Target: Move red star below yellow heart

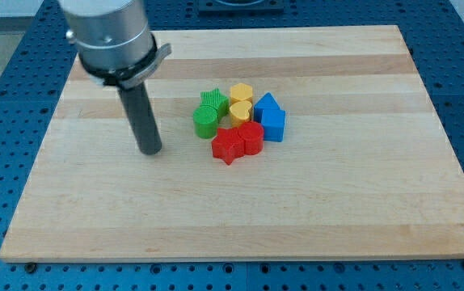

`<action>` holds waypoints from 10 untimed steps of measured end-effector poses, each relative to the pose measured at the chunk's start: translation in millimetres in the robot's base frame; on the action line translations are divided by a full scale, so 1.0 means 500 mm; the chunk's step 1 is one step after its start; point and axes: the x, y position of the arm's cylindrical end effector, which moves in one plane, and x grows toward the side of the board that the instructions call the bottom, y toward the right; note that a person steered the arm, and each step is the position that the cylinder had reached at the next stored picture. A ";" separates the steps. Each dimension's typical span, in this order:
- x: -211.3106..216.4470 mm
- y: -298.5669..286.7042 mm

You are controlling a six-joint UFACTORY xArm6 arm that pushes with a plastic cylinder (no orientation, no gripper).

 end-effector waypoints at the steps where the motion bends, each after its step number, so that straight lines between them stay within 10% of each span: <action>1: 0.063 0.000; 4: 0.171 0.035; 10: -0.025 0.190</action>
